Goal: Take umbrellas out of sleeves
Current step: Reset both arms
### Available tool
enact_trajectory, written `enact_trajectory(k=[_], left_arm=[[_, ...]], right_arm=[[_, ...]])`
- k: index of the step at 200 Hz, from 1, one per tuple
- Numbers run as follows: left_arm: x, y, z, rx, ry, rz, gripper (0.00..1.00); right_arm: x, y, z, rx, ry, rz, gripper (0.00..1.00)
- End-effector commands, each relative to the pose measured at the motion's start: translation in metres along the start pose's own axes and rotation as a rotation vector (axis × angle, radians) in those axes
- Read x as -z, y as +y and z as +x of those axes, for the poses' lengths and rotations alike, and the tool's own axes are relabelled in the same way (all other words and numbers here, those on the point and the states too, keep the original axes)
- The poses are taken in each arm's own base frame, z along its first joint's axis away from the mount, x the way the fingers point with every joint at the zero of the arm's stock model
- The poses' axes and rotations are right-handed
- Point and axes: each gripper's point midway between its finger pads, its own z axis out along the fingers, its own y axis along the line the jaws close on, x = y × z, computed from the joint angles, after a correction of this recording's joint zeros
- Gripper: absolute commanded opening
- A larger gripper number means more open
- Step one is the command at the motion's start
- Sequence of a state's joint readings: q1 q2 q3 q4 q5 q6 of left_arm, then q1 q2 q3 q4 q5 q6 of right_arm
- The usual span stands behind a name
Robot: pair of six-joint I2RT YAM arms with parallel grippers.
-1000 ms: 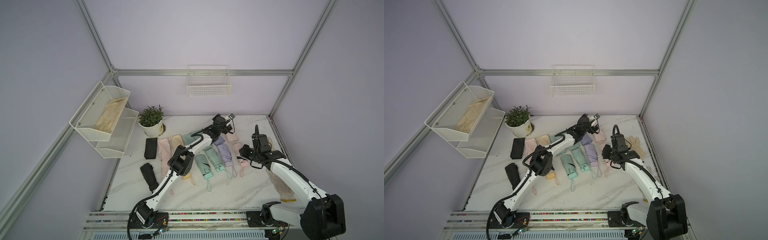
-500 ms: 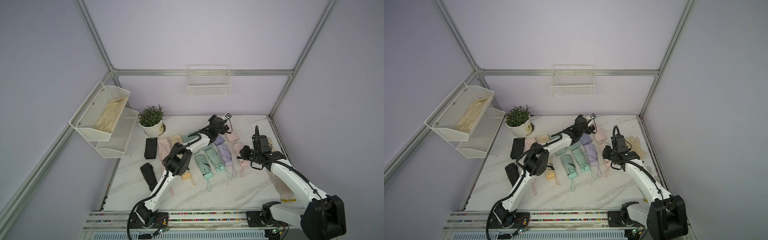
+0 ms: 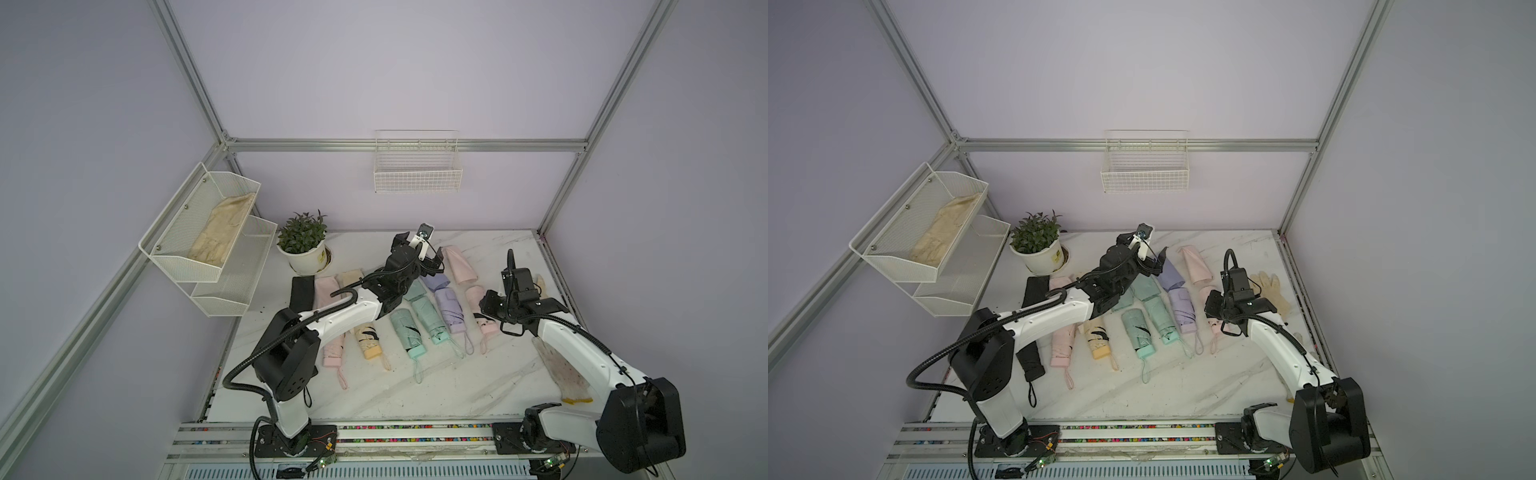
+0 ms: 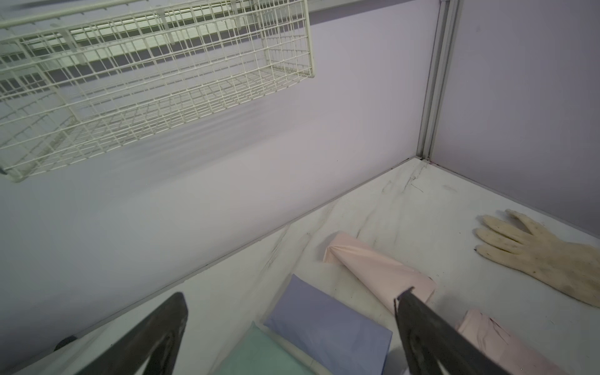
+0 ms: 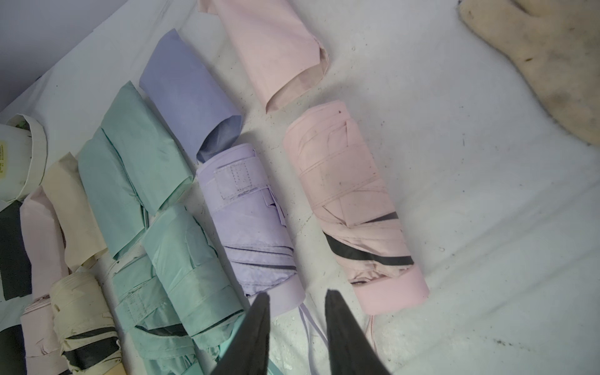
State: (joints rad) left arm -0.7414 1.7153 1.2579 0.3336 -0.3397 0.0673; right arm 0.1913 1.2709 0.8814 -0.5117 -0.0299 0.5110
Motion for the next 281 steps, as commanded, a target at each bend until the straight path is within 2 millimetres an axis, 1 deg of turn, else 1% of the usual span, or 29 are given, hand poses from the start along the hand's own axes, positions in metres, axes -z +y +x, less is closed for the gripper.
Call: enact_trajectory(k=[1,23,26,29,36,39,49,55,60,64,68,70,74,83,84,89,90,101,119,136,154,183,203,216,228,246,265,269,281], left_arm=[[0.033,0.027,0.007,0.097,0.009,-0.098,1.0],[0.071,0.049,0.017,0.124,0.032,-0.149,1.0],[0.073,0.05,0.023,0.119,0.042,-0.148,1.0],[0.083,0.055,0.014,0.128,0.022,-0.148,1.0],[0.096,0.06,0.016,0.128,0.023,-0.152,1.0],[0.1,0.063,0.018,0.128,0.025,-0.158,1.0],[0.116,0.074,0.025,0.125,0.034,-0.188,1.0],[0.125,0.081,0.031,0.12,0.044,-0.212,1.0],[0.133,0.087,0.036,0.112,0.05,-0.232,1.0],[0.139,0.093,0.04,0.109,0.053,-0.256,1.0],[0.146,0.099,0.043,0.106,0.054,-0.277,1.0],[0.148,0.102,0.046,0.105,0.056,-0.291,1.0],[0.154,0.108,0.05,0.104,0.055,-0.315,1.0],[0.168,0.122,0.059,0.108,0.049,-0.375,1.0],[0.17,0.123,0.063,0.104,0.054,-0.379,1.0],[0.177,0.13,0.064,0.107,0.043,-0.409,1.0],[0.178,0.13,0.069,0.104,0.049,-0.413,1.0],[0.192,0.143,0.077,0.1,0.033,-0.47,1.0],[0.21,0.159,0.091,0.089,0.016,-0.565,1.0],[0.221,0.167,0.106,0.072,0.023,-0.609,1.0],[0.227,0.169,0.119,0.063,0.027,-0.612,1.0],[0.234,0.176,0.139,0.054,0.007,-0.644,1.0],[0.241,0.183,0.136,0.054,-0.038,-0.676,1.0],[0.241,0.185,0.137,0.032,-0.043,-0.664,1.0],[0.241,0.19,0.144,0.025,-0.034,-0.667,1.0],[0.242,0.2,0.154,0.041,-0.051,-0.686,1.0],[0.244,0.212,0.165,0.084,-0.08,-0.7,1.0],[0.244,0.216,0.168,0.097,-0.08,-0.705,1.0],[0.243,0.225,0.177,0.135,-0.076,-0.729,1.0]], right_arm=[[0.005,0.002,-0.027,0.011,-0.08,0.03,0.34],[0.012,-0.003,-0.048,0.012,-0.163,0.082,0.4],[0.014,-0.004,-0.051,0.011,-0.178,0.091,0.41],[0.016,-0.005,-0.054,0.008,-0.192,0.1,0.42],[0.021,-0.008,-0.059,0.004,-0.215,0.117,0.46],[0.024,-0.005,-0.067,-0.001,-0.253,0.107,0.47],[0.033,-0.002,-0.076,-0.003,-0.306,0.093,0.51],[0.039,-0.001,-0.082,-0.003,-0.345,0.081,0.56],[0.043,-0.001,-0.085,-0.007,-0.379,0.076,0.62],[0.047,0.0,-0.089,-0.004,-0.409,0.069,0.7],[0.052,-0.001,-0.092,-0.003,-0.439,0.071,0.82],[0.055,-0.002,-0.094,-0.001,-0.459,0.072,0.93],[0.06,-0.004,-0.097,0.0,-0.496,0.078,0.97],[0.07,-0.01,-0.102,-0.009,-0.572,0.091,0.97],[0.071,-0.011,-0.102,-0.011,-0.581,0.092,0.97],[0.077,-0.015,-0.105,-0.014,-0.625,0.102,0.97],[0.078,-0.015,-0.106,-0.015,-0.636,0.102,0.97],[0.086,-0.026,-0.107,-0.003,-0.722,0.138,0.97],[0.091,-0.036,-0.107,0.059,-0.821,0.182,0.97],[0.082,-0.038,-0.102,0.138,-0.838,0.198,0.97],[0.071,-0.039,-0.098,0.167,-0.817,0.209,0.97],[0.045,-0.042,-0.09,0.192,-0.799,0.203,0.97],[0.026,-0.033,-0.077,0.294,-0.819,0.128,0.97],[0.024,-0.035,-0.073,0.291,-0.864,0.112,0.97],[0.023,-0.041,-0.072,0.292,-0.895,0.137,0.97],[0.02,-0.045,-0.075,0.314,-0.912,0.179,0.97],[0.025,-0.045,-0.08,0.316,-0.96,0.188,0.97],[0.018,-0.046,-0.078,0.323,-0.948,0.191,0.97],[0.012,-0.043,-0.08,0.339,-0.956,0.185,0.97]])
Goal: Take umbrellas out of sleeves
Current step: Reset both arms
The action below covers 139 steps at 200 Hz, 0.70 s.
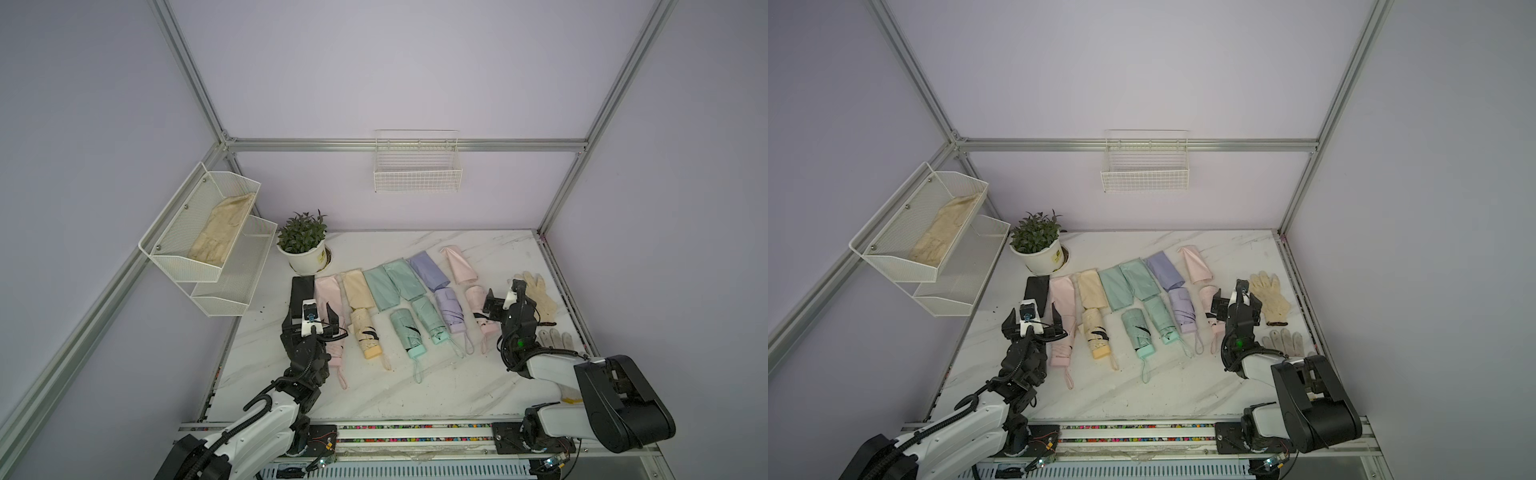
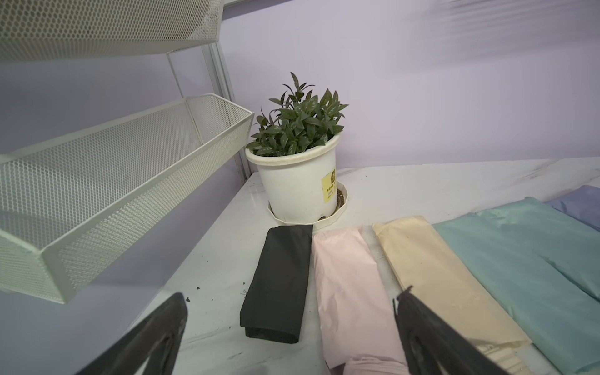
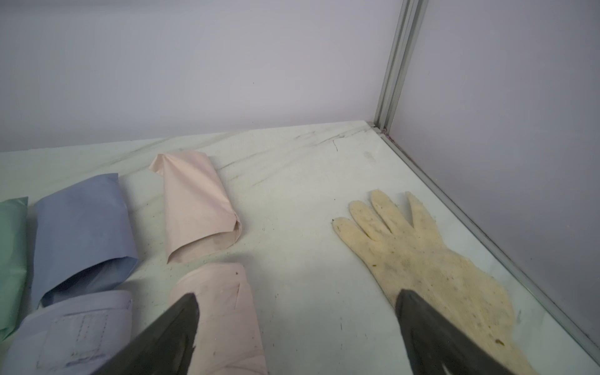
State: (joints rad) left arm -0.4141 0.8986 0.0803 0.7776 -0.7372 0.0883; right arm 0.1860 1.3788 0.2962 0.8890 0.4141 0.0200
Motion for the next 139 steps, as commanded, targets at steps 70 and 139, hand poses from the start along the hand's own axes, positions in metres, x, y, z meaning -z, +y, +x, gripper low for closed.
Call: enact_trajectory(k=[70,139], left_arm=[[-0.033,0.003,0.001,0.127,-0.086,0.0,1.0],[-0.039,0.017,0.002,0.095,-0.082,-0.082,1.0]], right_arm=[[-0.014,0.013,-0.011,0.001,-0.175,-0.05,0.97],[-0.017,0.012,0.009,-0.009,-0.179,-0.049,0.97]])
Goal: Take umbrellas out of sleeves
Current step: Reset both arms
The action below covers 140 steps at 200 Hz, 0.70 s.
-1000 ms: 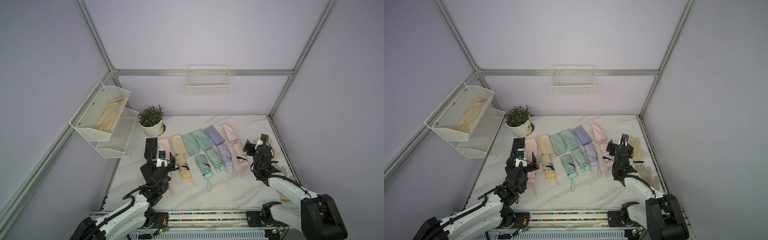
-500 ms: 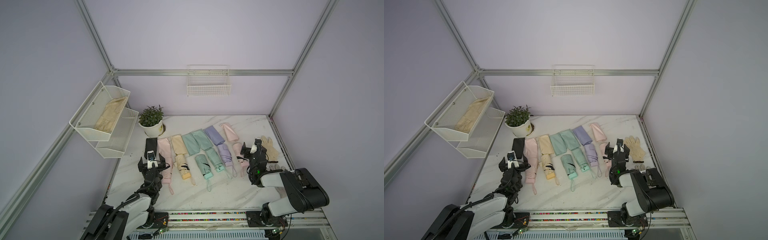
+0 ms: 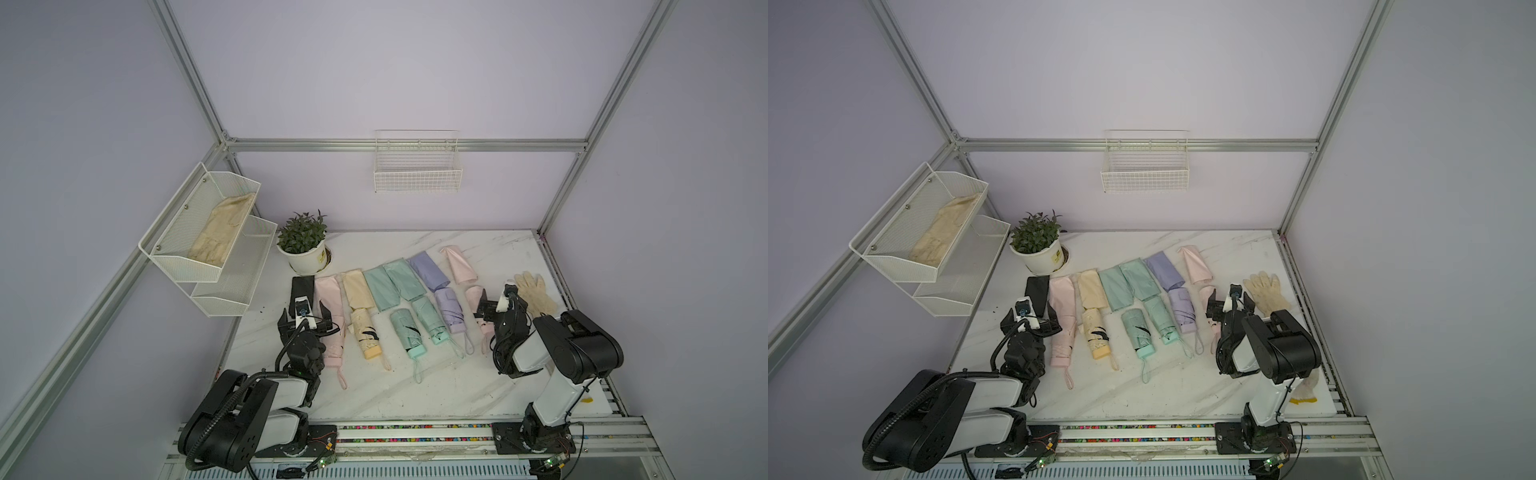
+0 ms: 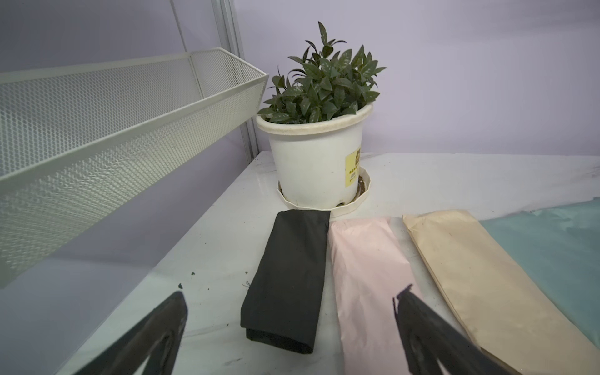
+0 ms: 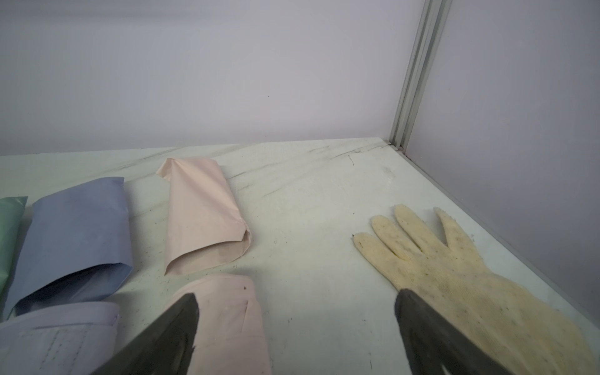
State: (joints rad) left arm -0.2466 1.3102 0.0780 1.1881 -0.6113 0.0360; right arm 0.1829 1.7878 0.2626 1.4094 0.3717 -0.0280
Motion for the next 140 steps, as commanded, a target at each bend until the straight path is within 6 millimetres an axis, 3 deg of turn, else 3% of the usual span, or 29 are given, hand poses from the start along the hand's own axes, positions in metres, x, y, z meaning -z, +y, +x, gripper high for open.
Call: enact_trajectory(k=[1,39,45,66,105,140], left_arm=[[-0.005,0.006,-0.025,0.04,-0.094,-0.038,1.0],[-0.011,0.004,-0.026,0.028,-0.107,-0.018,1.0],[-0.013,0.002,-0.015,0.016,-0.081,-0.016,1.0],[-0.018,0.01,-0.005,0.045,-0.079,-0.043,1.0],[-0.02,0.012,-0.005,0.055,-0.08,-0.033,1.0],[-0.031,-0.008,-0.002,-0.003,-0.071,0.051,1.0]], right_arm=[[0.0,0.0,-0.025,-0.023,-0.108,-0.005,0.97],[-0.006,0.009,-0.02,0.016,-0.099,-0.045,0.97],[-0.006,0.01,-0.018,0.01,-0.089,-0.047,0.97],[-0.012,0.005,-0.017,-0.005,-0.071,-0.012,0.97],[-0.021,0.002,-0.015,-0.008,-0.038,0.012,0.97],[-0.022,0.002,-0.014,-0.007,-0.032,0.012,0.97]])
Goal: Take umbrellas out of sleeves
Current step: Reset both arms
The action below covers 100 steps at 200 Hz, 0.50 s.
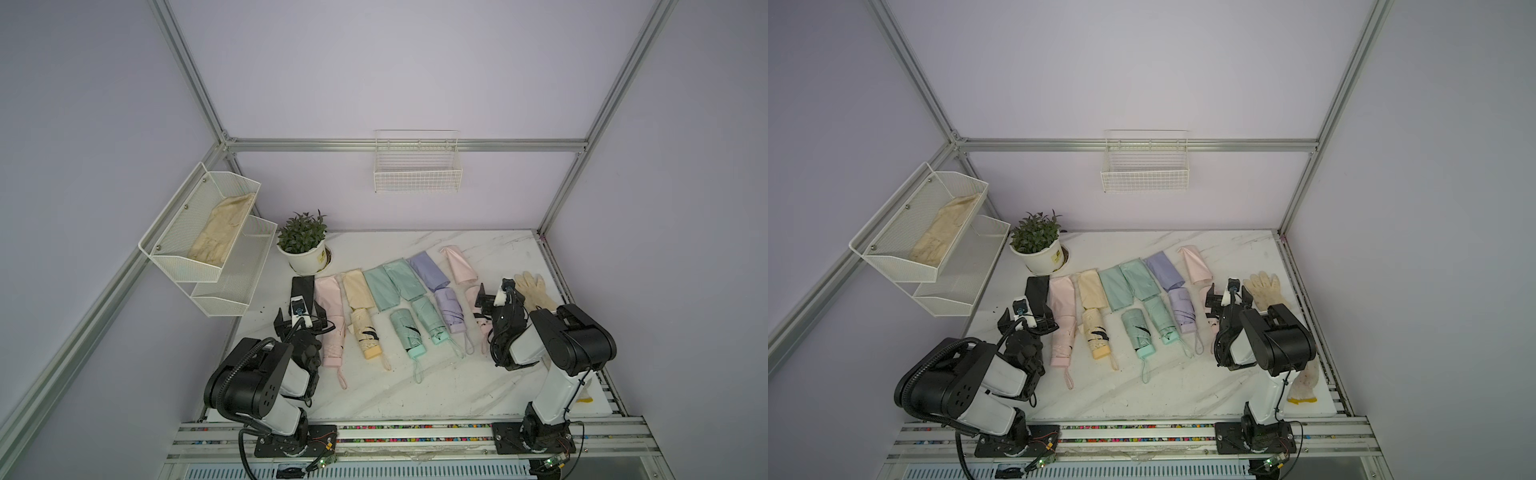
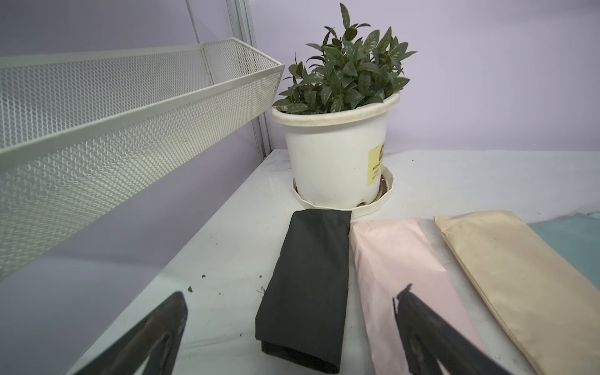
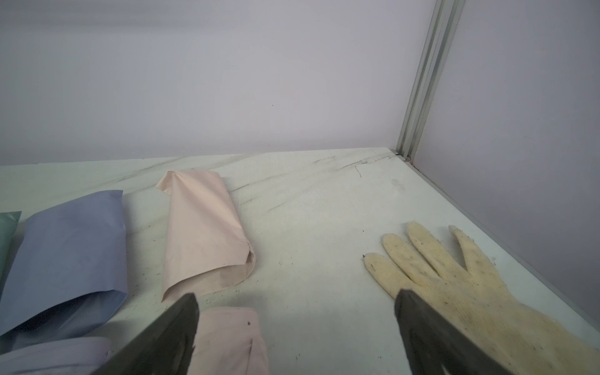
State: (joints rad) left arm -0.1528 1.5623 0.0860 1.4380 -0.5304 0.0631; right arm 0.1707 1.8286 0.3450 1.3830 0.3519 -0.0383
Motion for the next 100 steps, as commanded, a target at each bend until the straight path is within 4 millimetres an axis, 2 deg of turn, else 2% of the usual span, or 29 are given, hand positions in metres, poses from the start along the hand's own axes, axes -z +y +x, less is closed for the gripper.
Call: enact_trajectory(k=[1,28,46,55,66,80,100], left_arm=[[-0.013,-0.017,-0.02,0.015,-0.07,0.066,1.0],[-0.028,-0.025,-0.011,-0.023,-0.032,0.067,1.0],[-0.043,-0.036,-0.001,-0.033,0.063,0.147,1.0],[-0.055,-0.039,0.006,-0.027,0.134,0.186,1.0],[-0.065,-0.034,0.013,0.022,0.205,0.214,1.0],[-0.065,-0.031,0.013,0.042,0.209,0.22,1.0],[-0.064,-0.031,0.012,0.037,0.187,0.221,1.0]], right_arm=[[-0.003,-0.004,-0.008,-0.011,-0.019,0.02,0.97],[-0.003,-0.004,-0.007,-0.011,-0.015,0.017,0.97],[-0.006,-0.004,-0.006,-0.018,-0.004,0.016,0.97],[-0.016,-0.01,-0.005,-0.038,0.021,0.032,0.97],[-0.031,-0.024,0.007,-0.109,0.117,0.026,0.97],[-0.03,-0.032,0.004,-0.115,0.098,0.022,0.97],[-0.029,-0.029,0.005,-0.105,0.106,0.019,0.97]])
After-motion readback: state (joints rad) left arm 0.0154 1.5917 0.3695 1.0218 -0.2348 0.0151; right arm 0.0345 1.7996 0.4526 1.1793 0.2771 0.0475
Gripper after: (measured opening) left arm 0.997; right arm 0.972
